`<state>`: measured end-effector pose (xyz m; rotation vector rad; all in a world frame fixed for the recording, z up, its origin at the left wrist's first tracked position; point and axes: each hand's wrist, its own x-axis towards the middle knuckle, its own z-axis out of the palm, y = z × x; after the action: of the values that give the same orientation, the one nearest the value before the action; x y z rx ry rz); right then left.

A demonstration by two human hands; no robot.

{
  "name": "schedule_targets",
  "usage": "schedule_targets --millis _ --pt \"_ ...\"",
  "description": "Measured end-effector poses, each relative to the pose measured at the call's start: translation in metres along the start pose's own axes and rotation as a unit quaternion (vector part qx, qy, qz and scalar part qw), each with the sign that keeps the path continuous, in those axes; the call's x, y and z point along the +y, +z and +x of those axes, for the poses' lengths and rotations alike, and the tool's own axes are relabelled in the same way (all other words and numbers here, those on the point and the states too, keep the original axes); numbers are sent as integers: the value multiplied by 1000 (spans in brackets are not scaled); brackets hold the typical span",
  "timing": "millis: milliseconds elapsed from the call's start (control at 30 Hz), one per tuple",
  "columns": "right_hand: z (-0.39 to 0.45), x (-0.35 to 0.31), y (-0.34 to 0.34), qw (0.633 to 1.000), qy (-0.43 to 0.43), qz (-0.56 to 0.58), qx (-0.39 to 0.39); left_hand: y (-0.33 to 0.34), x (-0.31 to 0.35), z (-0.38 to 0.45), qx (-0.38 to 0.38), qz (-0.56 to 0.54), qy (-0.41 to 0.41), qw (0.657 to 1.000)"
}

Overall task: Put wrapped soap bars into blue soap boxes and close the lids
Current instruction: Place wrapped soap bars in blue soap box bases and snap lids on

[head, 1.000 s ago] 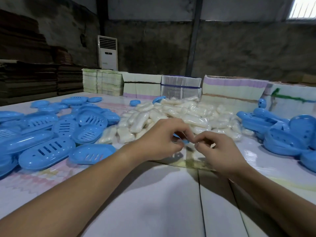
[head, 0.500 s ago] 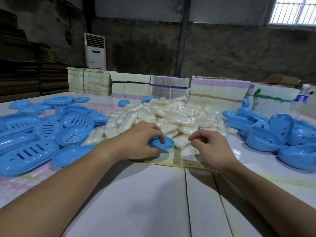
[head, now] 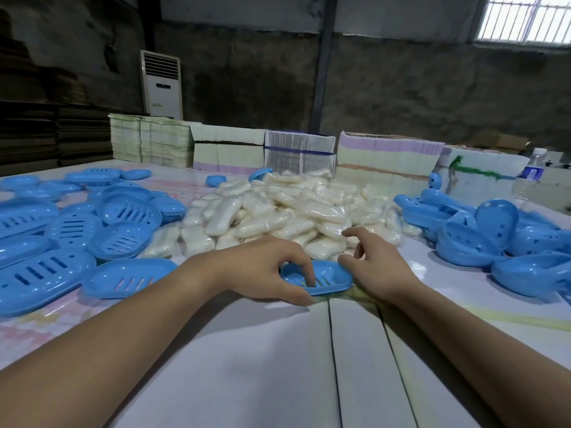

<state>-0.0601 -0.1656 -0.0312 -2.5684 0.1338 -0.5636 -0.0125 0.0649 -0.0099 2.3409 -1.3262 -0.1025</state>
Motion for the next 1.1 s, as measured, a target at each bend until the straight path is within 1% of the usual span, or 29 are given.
schedule_targets --millis 67,133,167,233,300,367,467,567,633,900,1100 --pt "2 0 3 999 3 -39 -7 0 1 0 4 -15 2 1000" --pt "7 -3 1 996 23 -73 -33 0 2 0 3 -25 1 1000" --pt "11 -5 -2 995 32 -80 -54 -1 2 0 2 -27 1 1000" --pt "21 -11 -8 993 37 -56 -98 -3 2 0 -2 -27 2 1000" --pt "29 -19 -8 990 17 -40 -134 -3 1 1 -6 -24 4 1000" --pt "32 -24 -2 986 -22 -69 -152 -3 0 1 -9 -27 1 1000" --pt "34 -26 4 983 -41 -78 -161 -2 -1 2 -8 -26 -5 1000" --pt "39 -24 3 982 -17 -42 -184 -1 1 4 -9 -30 -7 999" --pt "42 -23 4 980 -4 -56 -190 0 3 5 -6 -33 0 999" --pt "33 -14 -2 975 32 -154 -155 3 4 4 0 -69 14 998" --pt "33 -13 -12 972 48 -144 -180 4 5 4 -8 -70 14 997"
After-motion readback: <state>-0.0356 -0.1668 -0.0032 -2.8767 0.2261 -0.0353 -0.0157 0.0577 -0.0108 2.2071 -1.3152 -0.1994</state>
